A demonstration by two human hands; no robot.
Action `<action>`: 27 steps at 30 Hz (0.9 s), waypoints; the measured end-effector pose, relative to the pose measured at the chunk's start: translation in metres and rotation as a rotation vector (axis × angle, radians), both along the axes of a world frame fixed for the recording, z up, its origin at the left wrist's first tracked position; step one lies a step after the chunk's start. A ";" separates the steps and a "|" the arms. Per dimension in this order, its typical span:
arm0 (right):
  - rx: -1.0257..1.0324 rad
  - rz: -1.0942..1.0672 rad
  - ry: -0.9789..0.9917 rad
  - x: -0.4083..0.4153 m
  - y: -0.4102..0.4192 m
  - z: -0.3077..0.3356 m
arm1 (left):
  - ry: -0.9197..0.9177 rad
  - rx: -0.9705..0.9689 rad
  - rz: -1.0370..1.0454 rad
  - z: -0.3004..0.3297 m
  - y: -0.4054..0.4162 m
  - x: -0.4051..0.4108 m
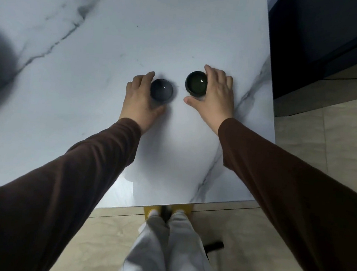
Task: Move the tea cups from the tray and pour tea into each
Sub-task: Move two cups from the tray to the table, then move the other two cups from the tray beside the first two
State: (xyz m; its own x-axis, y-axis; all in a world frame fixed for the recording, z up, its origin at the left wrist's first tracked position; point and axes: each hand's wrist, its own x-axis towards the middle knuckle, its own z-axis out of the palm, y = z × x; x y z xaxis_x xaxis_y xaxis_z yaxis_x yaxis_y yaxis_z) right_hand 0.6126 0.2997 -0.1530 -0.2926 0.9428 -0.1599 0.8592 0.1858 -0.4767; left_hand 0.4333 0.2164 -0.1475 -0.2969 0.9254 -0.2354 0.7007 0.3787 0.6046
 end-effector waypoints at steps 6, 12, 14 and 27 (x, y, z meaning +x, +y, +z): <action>0.137 0.011 0.006 -0.025 -0.039 0.041 | 0.009 0.025 -0.008 0.031 -0.039 -0.035; 0.118 0.024 0.028 -0.071 -0.103 0.082 | 0.009 0.042 -0.052 0.064 -0.095 -0.085; 0.086 0.023 0.040 -0.094 -0.130 0.096 | 0.034 0.038 -0.077 0.077 -0.120 -0.113; -0.081 0.137 0.191 -0.238 -0.191 0.104 | 0.137 0.041 0.066 0.103 -0.195 -0.253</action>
State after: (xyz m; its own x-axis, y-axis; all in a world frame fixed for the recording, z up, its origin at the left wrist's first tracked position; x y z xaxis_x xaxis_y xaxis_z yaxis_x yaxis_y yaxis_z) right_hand 0.3747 0.1090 -0.0493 -0.4490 0.8786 -0.1629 0.7213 0.2488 -0.6465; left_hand 0.1800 0.0218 -0.0443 -0.3841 0.9109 -0.1506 0.7523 0.4033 0.5210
